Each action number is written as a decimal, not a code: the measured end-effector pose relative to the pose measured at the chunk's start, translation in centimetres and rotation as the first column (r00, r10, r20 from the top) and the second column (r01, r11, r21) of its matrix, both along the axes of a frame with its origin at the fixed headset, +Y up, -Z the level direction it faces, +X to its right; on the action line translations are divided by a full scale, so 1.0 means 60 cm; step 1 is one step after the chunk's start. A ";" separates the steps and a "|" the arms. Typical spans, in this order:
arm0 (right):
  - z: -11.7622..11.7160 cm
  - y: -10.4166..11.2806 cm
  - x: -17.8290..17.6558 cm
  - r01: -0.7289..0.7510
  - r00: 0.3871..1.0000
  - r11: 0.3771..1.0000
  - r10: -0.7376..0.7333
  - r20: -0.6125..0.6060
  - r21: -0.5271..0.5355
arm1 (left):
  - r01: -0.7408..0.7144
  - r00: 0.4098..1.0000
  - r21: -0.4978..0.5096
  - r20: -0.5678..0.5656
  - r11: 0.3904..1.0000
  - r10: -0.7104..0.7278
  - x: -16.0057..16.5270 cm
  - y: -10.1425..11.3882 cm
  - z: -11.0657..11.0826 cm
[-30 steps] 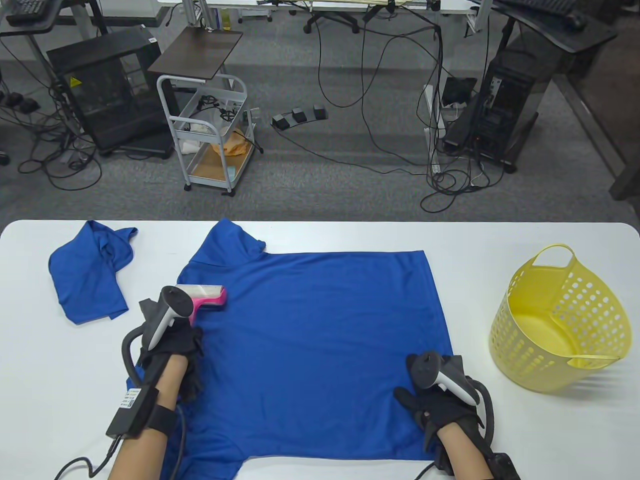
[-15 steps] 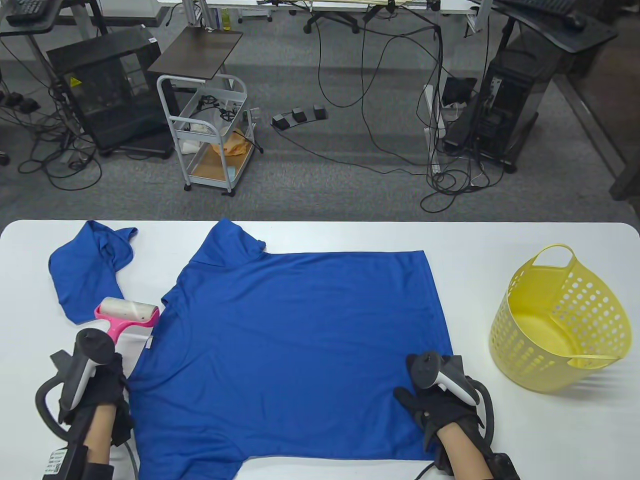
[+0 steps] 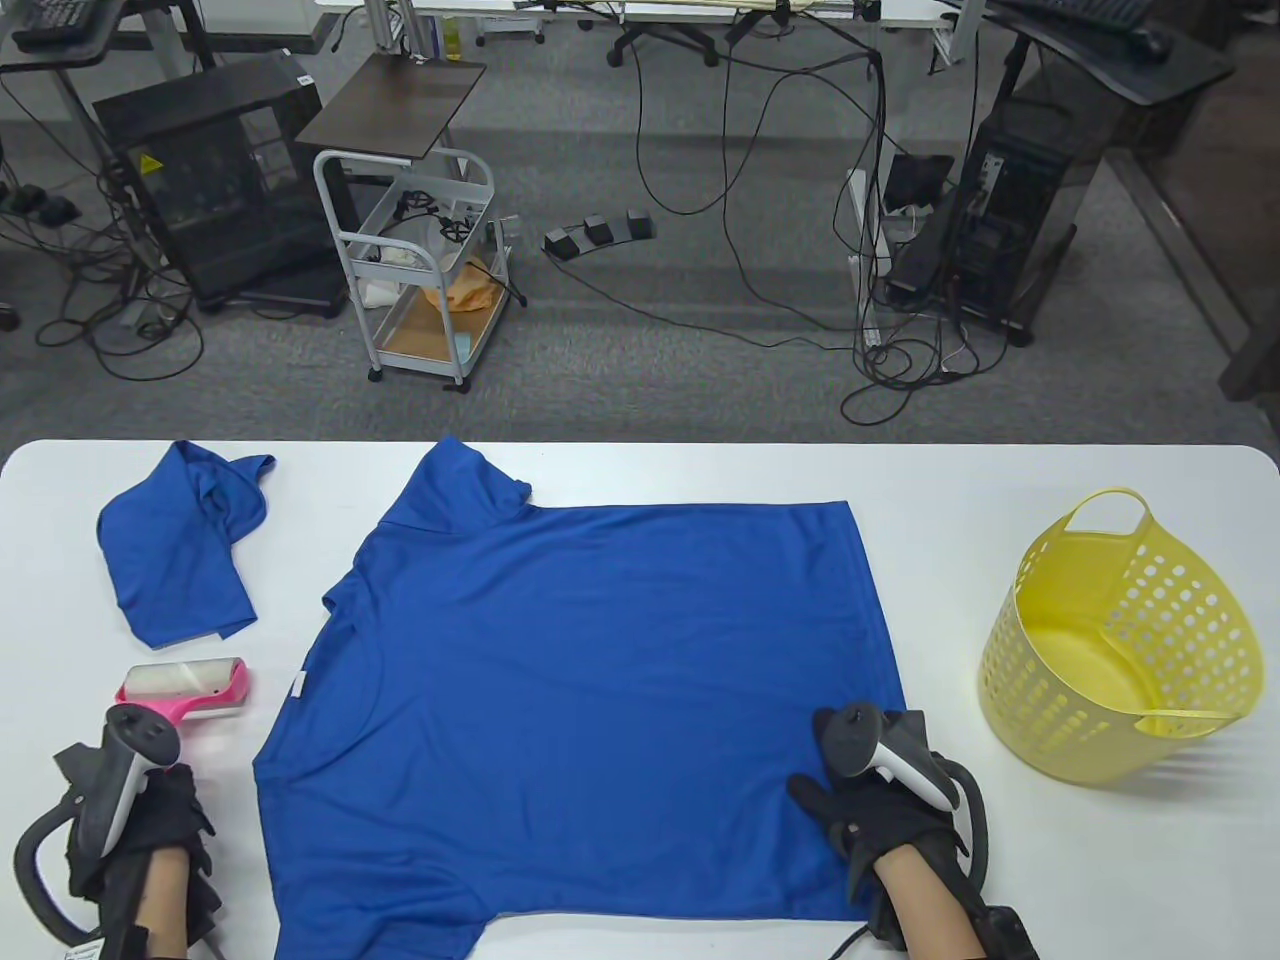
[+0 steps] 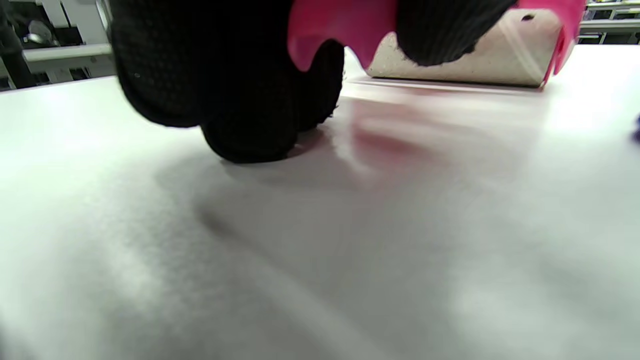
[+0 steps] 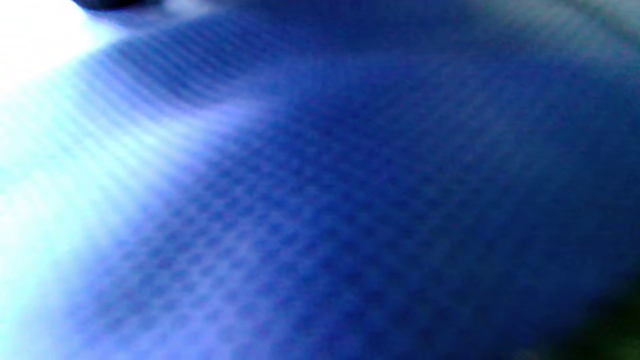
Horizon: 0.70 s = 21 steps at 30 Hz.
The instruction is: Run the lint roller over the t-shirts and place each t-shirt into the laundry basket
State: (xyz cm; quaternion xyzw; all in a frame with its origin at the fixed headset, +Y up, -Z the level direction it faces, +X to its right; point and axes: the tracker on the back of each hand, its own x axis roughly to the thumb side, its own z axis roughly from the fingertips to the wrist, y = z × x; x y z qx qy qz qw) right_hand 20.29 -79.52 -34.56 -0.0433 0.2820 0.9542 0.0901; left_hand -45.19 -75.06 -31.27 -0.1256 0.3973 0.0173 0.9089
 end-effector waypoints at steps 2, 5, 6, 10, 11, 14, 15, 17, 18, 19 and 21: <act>0.000 0.000 0.000 0.000 1.000 1.000 0.000 0.000 0.001 | 0.017 1.000 -0.025 -0.006 1.000 -0.017 0.003 -0.004 -0.001; 0.000 0.000 0.000 -0.001 1.000 1.000 0.001 0.000 0.001 | 0.029 1.000 -0.053 0.005 0.998 -0.029 0.007 -0.003 -0.003; 0.000 0.000 0.000 -0.001 1.000 1.000 0.001 0.000 0.002 | 0.017 1.000 -0.056 0.005 0.998 -0.016 0.008 -0.001 -0.003; 0.000 0.000 -0.001 -0.015 1.000 1.000 0.015 0.001 0.017 | -0.026 0.999 0.018 0.032 1.000 0.025 0.016 0.022 -0.004; 0.001 0.000 -0.002 -0.023 1.000 0.999 0.023 -0.001 0.023 | -0.002 0.998 0.041 0.061 0.999 -0.001 0.021 0.034 -0.003; -0.001 0.006 -0.002 -0.028 1.000 0.999 0.028 0.002 0.043 | 0.014 0.965 0.138 0.256 0.990 -0.050 0.050 0.070 -0.005; -0.002 0.008 -0.003 -0.025 1.000 0.998 0.025 0.000 0.052 | -0.017 0.935 0.162 0.352 0.987 -0.042 0.062 0.078 -0.007; -0.004 0.019 0.002 -0.011 1.000 0.996 0.012 -0.012 0.089 | -0.095 0.864 0.158 0.503 0.983 0.002 0.091 0.089 -0.007; -0.004 0.029 0.007 0.013 1.000 0.991 -0.012 -0.009 0.132 | -0.148 0.801 0.140 0.597 0.979 0.036 0.110 0.092 -0.007; -0.003 0.036 0.009 0.028 1.000 0.986 -0.028 0.000 0.163 | -0.179 0.751 0.115 0.658 0.977 0.060 0.123 0.092 -0.007; 0.000 0.060 0.015 0.064 0.998 0.969 -0.057 -0.037 0.237 | -0.219 0.662 0.054 0.742 0.974 0.107 0.157 0.090 -0.006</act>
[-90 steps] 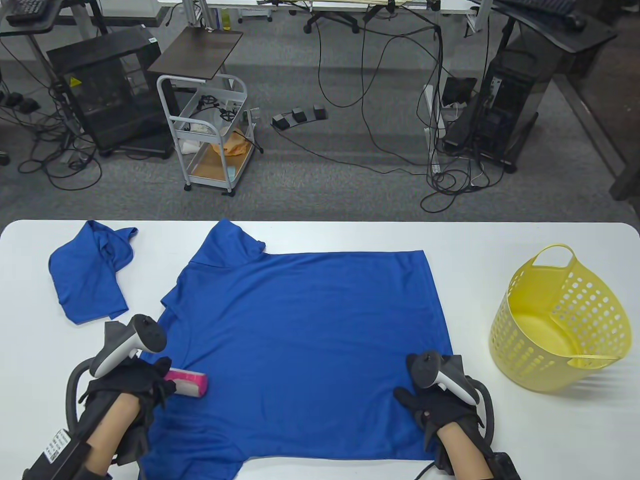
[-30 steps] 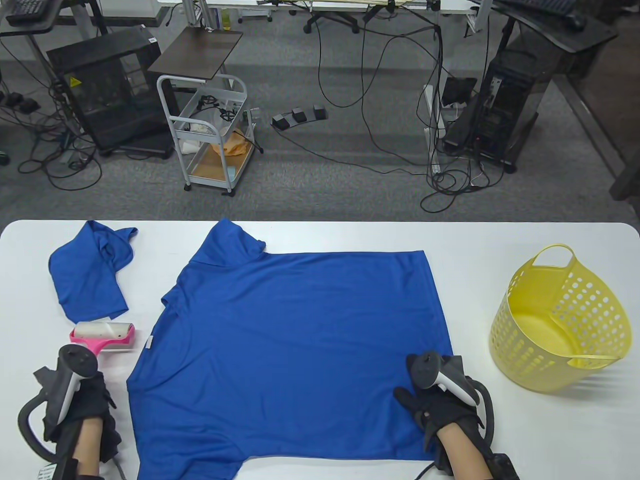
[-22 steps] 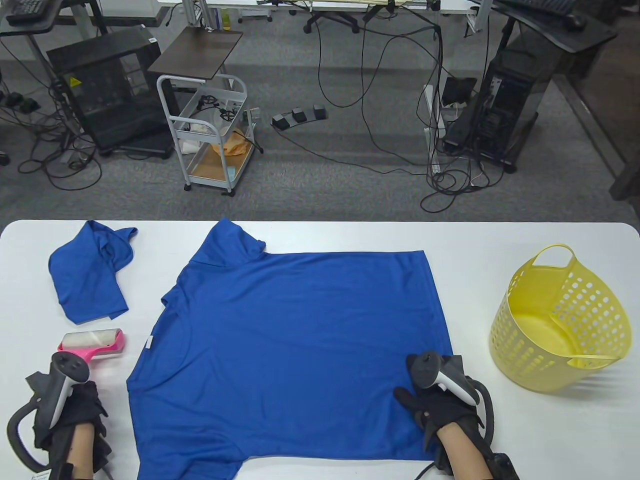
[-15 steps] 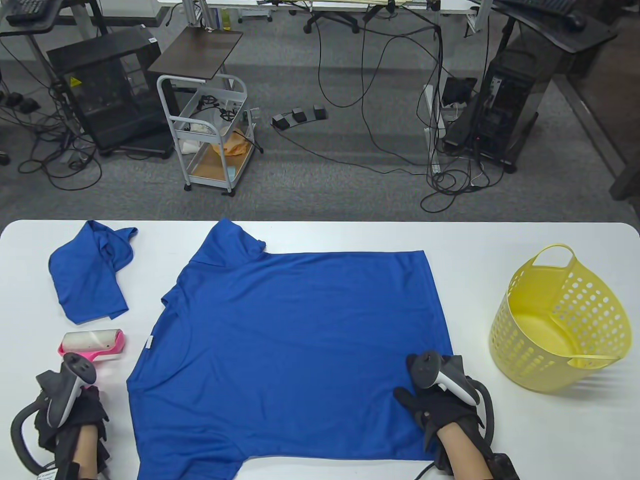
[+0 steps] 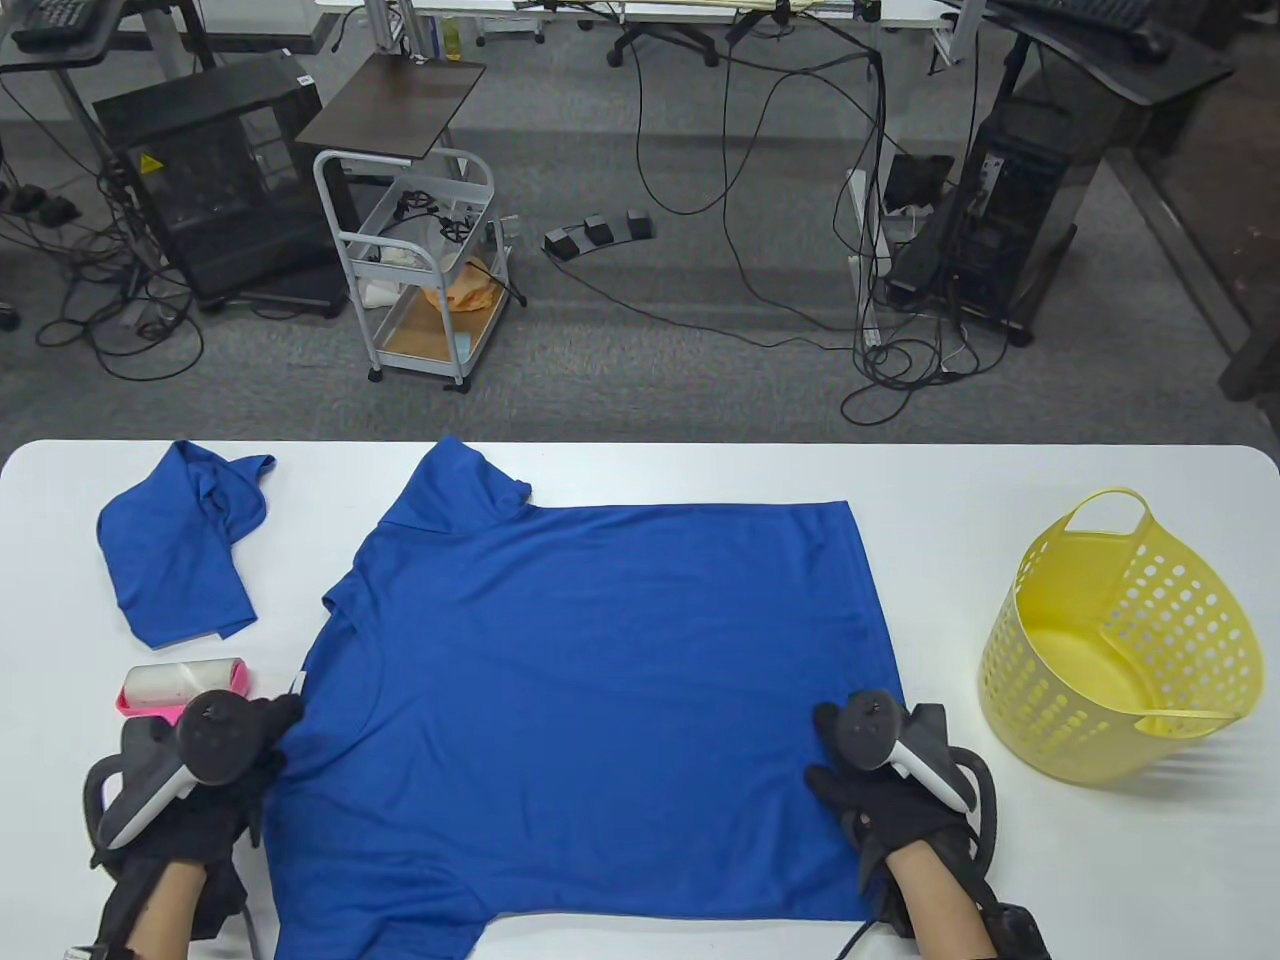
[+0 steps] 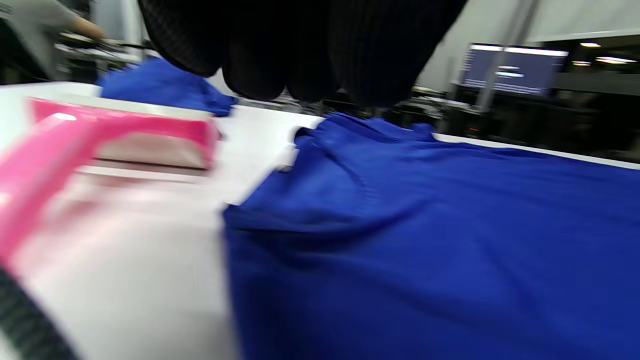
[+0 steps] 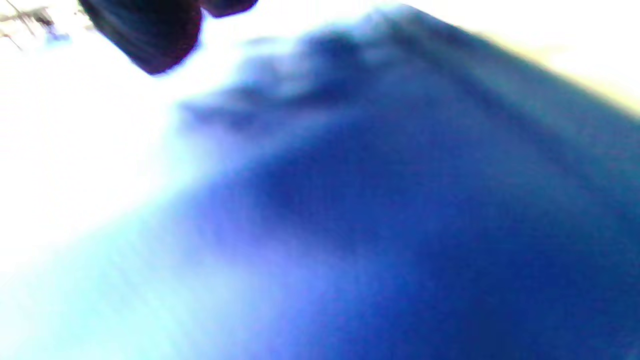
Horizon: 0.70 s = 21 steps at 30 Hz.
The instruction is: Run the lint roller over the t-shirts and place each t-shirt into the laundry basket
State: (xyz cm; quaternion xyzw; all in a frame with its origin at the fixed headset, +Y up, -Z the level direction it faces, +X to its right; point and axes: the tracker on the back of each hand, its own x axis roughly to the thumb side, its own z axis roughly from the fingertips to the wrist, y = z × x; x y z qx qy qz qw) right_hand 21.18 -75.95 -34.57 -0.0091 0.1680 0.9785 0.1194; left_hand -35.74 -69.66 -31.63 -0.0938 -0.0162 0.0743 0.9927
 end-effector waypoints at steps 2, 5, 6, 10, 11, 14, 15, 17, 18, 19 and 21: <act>0.005 0.021 0.002 -0.065 0.994 0.998 0.065 -0.083 0.005 | -0.032 0.992 -0.082 0.121 0.996 0.042 0.036 -0.010 -0.002; 0.015 0.038 0.001 -0.125 0.973 0.991 0.130 -0.191 0.040 | 0.024 0.979 -0.162 0.202 0.987 0.010 0.071 -0.027 -0.005; 0.020 0.040 0.003 -0.145 0.967 0.989 0.147 -0.209 0.028 | 0.065 0.976 -0.173 0.216 0.983 -0.026 0.078 -0.031 -0.005; 0.039 0.035 0.022 -0.259 0.931 0.965 0.240 -0.275 -0.033 | 0.271 0.942 -0.193 0.255 0.943 -0.219 0.073 -0.034 -0.010; 0.040 0.031 0.027 -0.295 0.924 0.954 0.269 -0.272 -0.058 | 0.295 0.938 -0.193 0.247 0.936 -0.244 0.066 -0.033 -0.011; 0.037 0.012 0.045 -0.350 0.898 0.936 0.323 -0.299 -0.038 | 0.368 0.920 -0.239 0.232 0.898 -0.316 0.046 -0.043 -0.018; 0.036 0.000 0.050 -0.386 0.885 0.921 0.355 -0.301 -0.048 | 0.429 0.896 -0.255 0.244 0.867 -0.371 0.041 -0.052 -0.019; 0.036 -0.008 0.053 -0.384 0.885 0.922 0.350 -0.306 -0.056 | 0.478 0.870 -0.251 0.267 0.842 -0.415 0.036 -0.065 -0.020; 0.036 -0.013 0.056 -0.344 0.899 0.938 0.315 -0.305 -0.043 | 0.456 0.881 -0.263 0.268 0.850 -0.389 0.034 -0.074 -0.020; 0.035 -0.015 0.059 -0.332 0.904 0.942 0.304 -0.301 -0.046 | 0.437 0.892 -0.287 0.263 0.852 -0.369 0.032 -0.080 -0.021; 0.032 -0.015 0.066 -0.292 0.921 0.955 0.264 -0.286 -0.060 | 0.427 0.899 -0.333 0.252 0.841 -0.357 0.031 -0.094 -0.022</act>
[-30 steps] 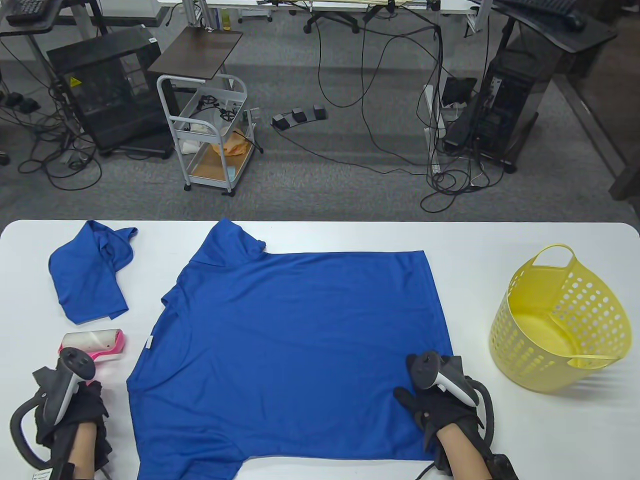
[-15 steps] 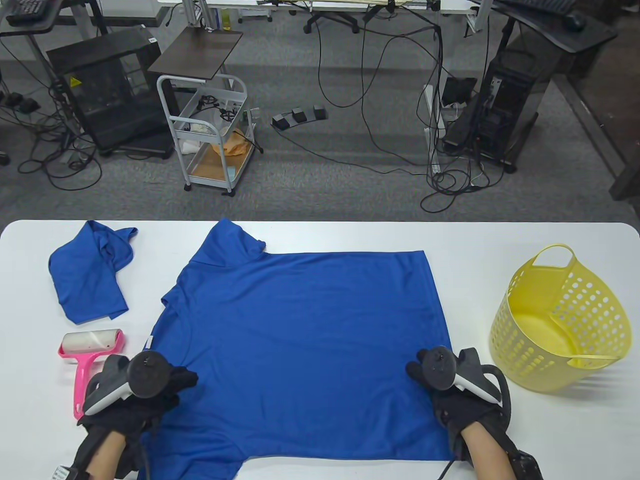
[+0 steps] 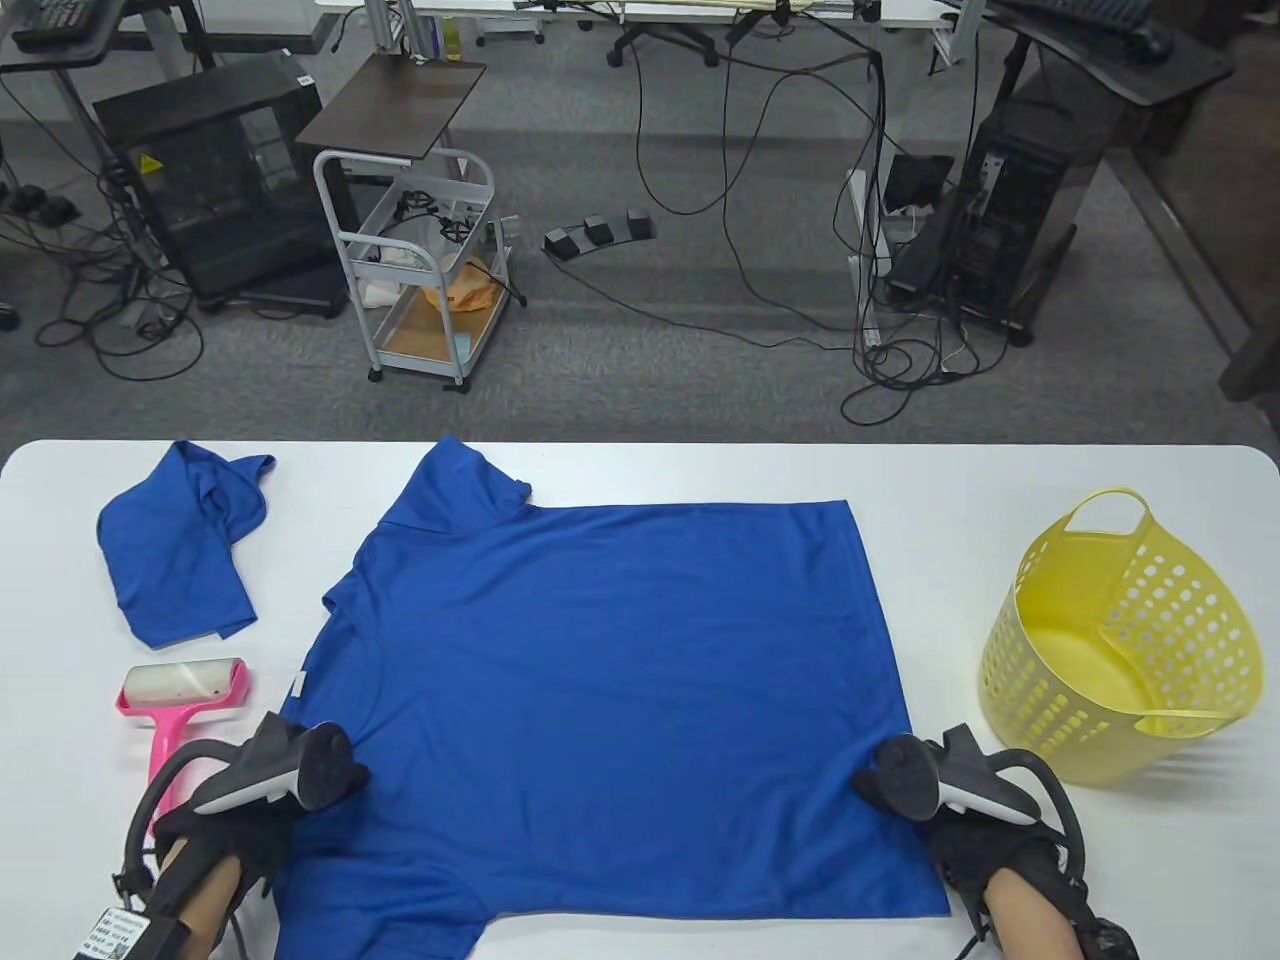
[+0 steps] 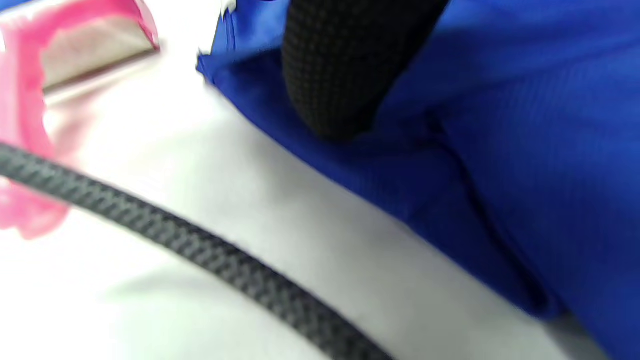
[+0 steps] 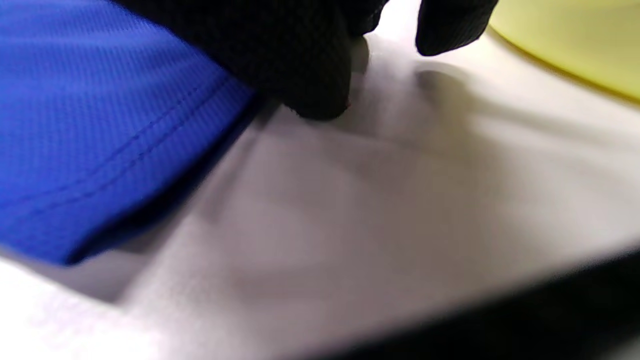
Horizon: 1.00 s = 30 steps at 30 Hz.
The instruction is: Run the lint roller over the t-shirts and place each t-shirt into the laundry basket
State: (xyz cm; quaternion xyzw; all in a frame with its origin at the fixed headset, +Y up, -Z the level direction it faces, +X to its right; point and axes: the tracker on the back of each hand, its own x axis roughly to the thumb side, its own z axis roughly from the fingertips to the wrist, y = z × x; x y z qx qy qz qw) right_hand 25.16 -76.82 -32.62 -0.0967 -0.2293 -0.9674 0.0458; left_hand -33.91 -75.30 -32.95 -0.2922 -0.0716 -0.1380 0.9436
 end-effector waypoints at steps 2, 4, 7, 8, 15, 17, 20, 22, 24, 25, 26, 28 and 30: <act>-0.003 0.000 0.003 0.037 0.999 0.999 -0.036 0.035 -0.036 | 0.023 1.000 0.004 0.015 1.000 -0.023 -0.001 -0.007 -0.003; -0.005 0.003 -0.001 0.012 1.000 1.000 -0.012 0.025 -0.028 | -0.004 1.000 -0.004 0.000 1.000 0.004 -0.002 -0.008 -0.006; -0.008 0.005 0.001 0.026 0.999 1.000 -0.026 0.028 -0.014 | -0.004 1.000 0.010 0.002 1.000 0.004 -0.001 -0.007 -0.010; -0.010 0.005 0.003 0.049 0.998 0.999 -0.048 0.042 -0.020 | -0.010 1.000 0.014 0.002 1.000 0.010 -0.001 -0.007 -0.010; -0.016 0.006 0.008 0.090 0.993 0.996 -0.088 0.079 -0.019 | 0.047 0.998 -0.046 0.044 0.998 -0.045 -0.003 -0.012 -0.011; -0.016 0.007 0.009 0.097 0.992 0.995 -0.094 0.086 -0.029 | 0.085 0.994 -0.038 0.077 0.996 -0.082 -0.002 -0.015 -0.009; -0.017 0.005 0.017 0.142 0.985 0.989 -0.137 0.104 -0.045 | 0.073 0.994 -0.015 0.086 0.997 -0.071 -0.005 -0.018 -0.005; -0.018 0.001 0.025 0.198 0.974 0.979 -0.191 0.121 -0.053 | 0.076 0.990 0.049 0.112 0.996 -0.081 -0.002 -0.015 -0.002; -0.018 -0.002 0.031 0.239 0.964 0.970 -0.231 0.129 -0.052 | 0.132 0.979 0.081 0.147 0.988 -0.143 0.002 -0.013 0.000; -0.017 -0.002 0.031 0.248 0.962 0.968 -0.241 0.127 -0.046 | 0.109 0.981 0.102 0.147 0.989 -0.123 0.002 -0.011 0.000; -0.017 -0.002 0.031 0.253 0.961 0.967 -0.248 0.124 -0.023 | 0.069 0.986 0.113 0.142 0.991 -0.084 0.002 -0.010 -0.001; -0.016 -0.002 0.029 0.269 0.954 0.962 -0.273 0.125 0.050 | 0.030 0.989 0.133 0.136 0.991 -0.048 0.001 -0.008 -0.003; -0.015 -0.004 0.028 0.295 0.940 0.949 -0.309 0.144 0.113 | 0.001 0.993 0.137 0.117 0.991 -0.017 -0.001 -0.007 -0.006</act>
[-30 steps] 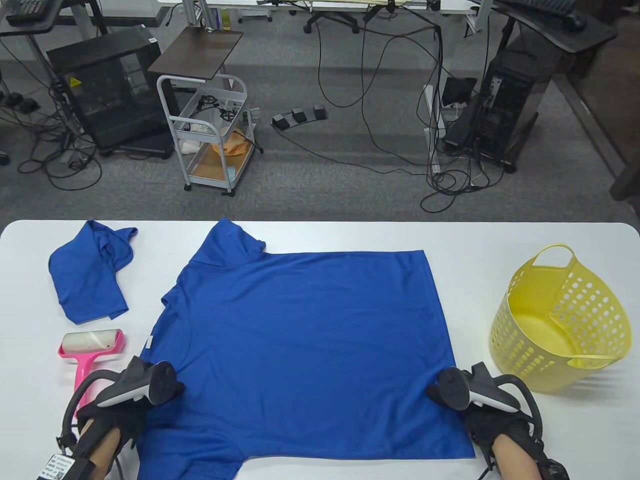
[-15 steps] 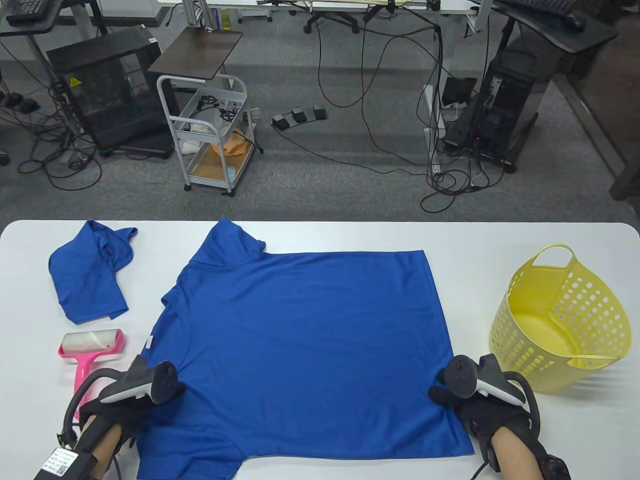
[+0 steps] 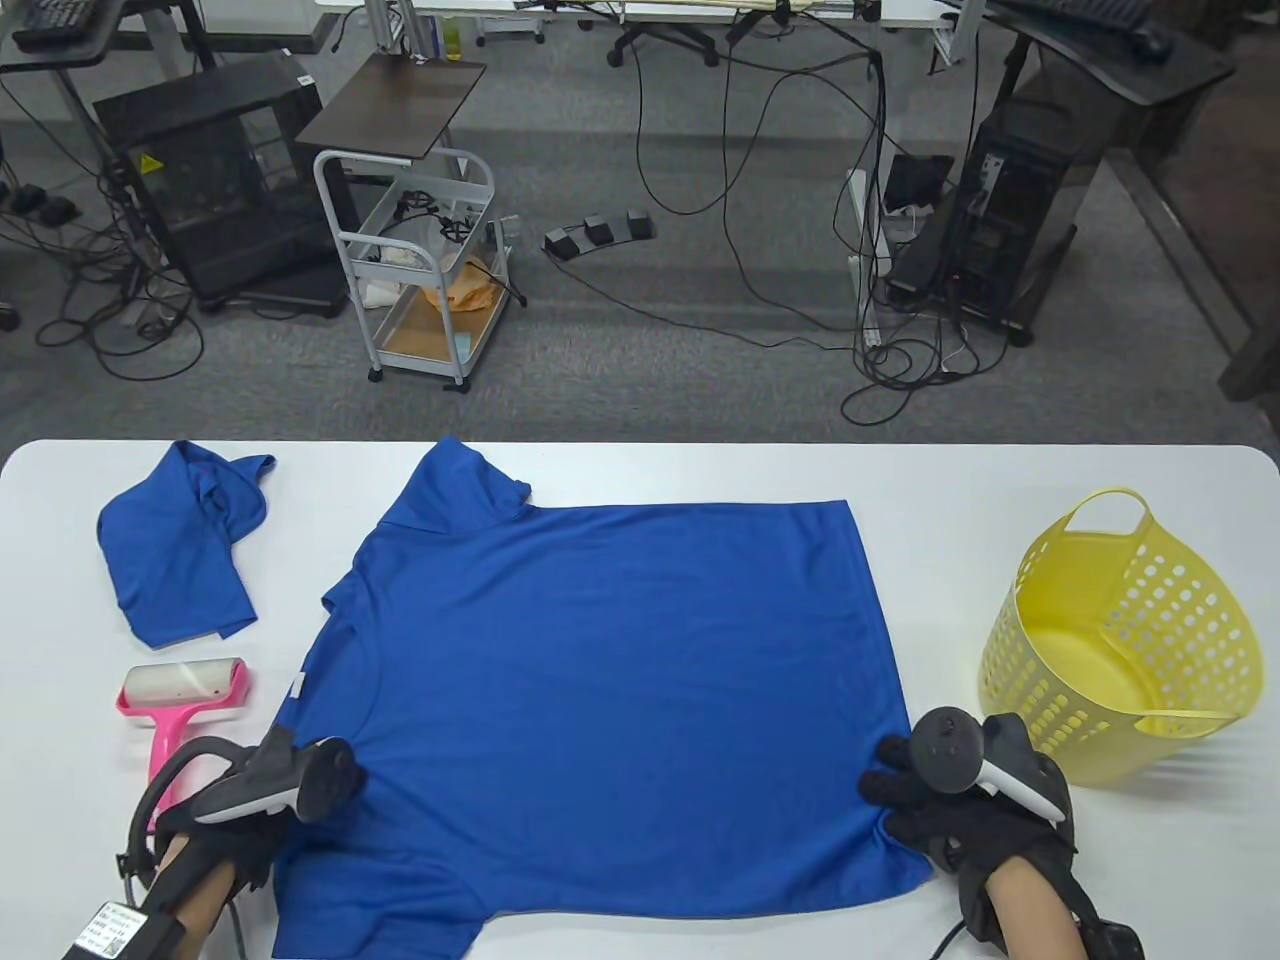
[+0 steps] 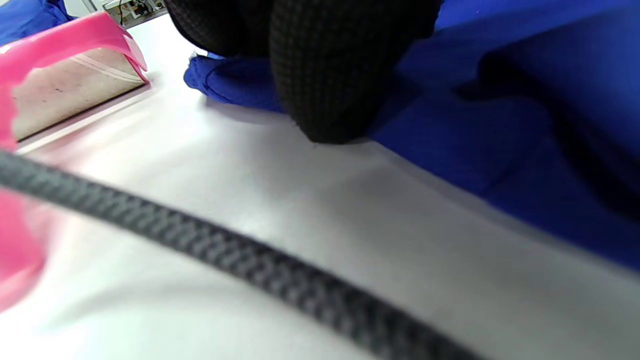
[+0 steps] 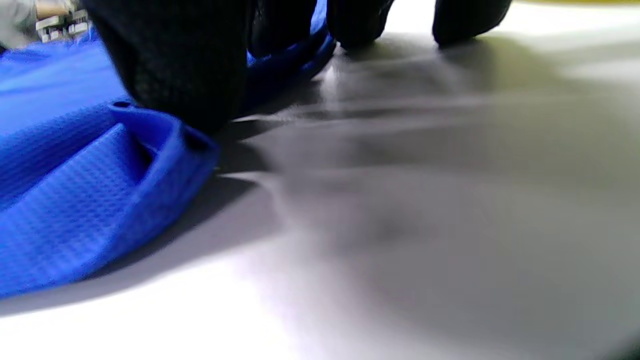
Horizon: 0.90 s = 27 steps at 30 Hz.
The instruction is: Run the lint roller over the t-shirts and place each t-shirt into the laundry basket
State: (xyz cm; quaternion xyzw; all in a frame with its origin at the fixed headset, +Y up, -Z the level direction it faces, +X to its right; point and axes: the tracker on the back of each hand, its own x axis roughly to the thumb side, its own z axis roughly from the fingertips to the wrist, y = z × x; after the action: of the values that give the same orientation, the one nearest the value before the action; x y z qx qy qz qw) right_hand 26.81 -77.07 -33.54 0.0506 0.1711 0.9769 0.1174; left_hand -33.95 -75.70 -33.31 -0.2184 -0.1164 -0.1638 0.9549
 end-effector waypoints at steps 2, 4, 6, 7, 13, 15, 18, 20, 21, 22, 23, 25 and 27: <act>-0.001 -0.003 -0.001 0.024 1.000 0.999 -0.025 0.015 0.037 | -0.036 0.999 -0.001 -0.021 0.999 0.036 0.001 0.002 -0.003; -0.001 -0.003 -0.001 0.029 0.999 0.999 -0.030 0.026 0.036 | -0.041 0.999 0.016 -0.020 0.999 0.042 0.006 0.003 -0.007; -0.001 -0.003 -0.002 0.027 0.999 0.999 -0.028 0.031 0.032 | -0.072 0.997 0.045 -0.018 0.996 0.073 0.011 0.002 -0.009; -0.001 -0.003 -0.002 0.026 0.999 0.999 -0.027 0.031 0.032 | -0.094 0.995 0.062 -0.015 0.994 0.095 0.012 0.001 -0.008; -0.002 -0.011 -0.002 0.067 0.997 0.997 -0.067 0.027 -0.026 | -0.165 0.985 0.123 0.068 0.979 0.158 0.022 0.000 -0.001; -0.004 -0.009 -0.003 0.062 0.998 0.996 -0.061 0.018 -0.060 | -0.172 0.985 0.113 0.052 0.979 0.167 0.022 0.001 -0.002; -0.005 0.005 -0.007 0.070 0.998 0.998 -0.070 -0.009 0.007 | -0.298 0.954 0.112 0.013 0.948 0.298 0.015 0.017 -0.004; -0.006 0.021 -0.010 0.153 0.988 0.987 -0.152 -0.015 0.044 | -0.469 0.881 0.140 0.011 0.872 0.473 0.010 0.039 -0.001; -0.007 0.030 -0.012 0.204 0.979 0.977 -0.203 -0.021 0.069 | -0.522 0.850 0.160 0.016 0.838 0.526 0.009 0.052 0.000; -0.010 0.052 -0.018 0.304 0.953 0.945 -0.301 -0.039 0.122 | -0.583 0.807 0.196 0.031 0.788 0.590 0.008 0.072 0.000; -0.012 0.067 -0.023 0.362 0.932 0.920 -0.358 -0.051 0.148 | -0.632 0.767 0.228 0.046 0.741 0.640 0.008 0.094 -0.001; -0.018 0.106 -0.038 0.471 0.882 0.856 -0.464 -0.087 0.212 | -0.712 0.686 0.278 0.077 0.645 0.723 0.011 0.134 -0.003; -0.023 0.139 -0.050 0.538 0.842 0.801 -0.524 -0.127 0.262 | -0.785 0.593 0.306 0.125 0.538 0.795 0.018 0.168 -0.005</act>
State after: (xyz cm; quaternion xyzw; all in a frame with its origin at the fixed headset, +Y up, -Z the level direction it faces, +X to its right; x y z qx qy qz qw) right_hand 23.83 -68.71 -34.94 0.1367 0.0092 0.9175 0.3734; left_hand -32.88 -65.61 -33.63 0.0184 -0.1593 0.2704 0.9493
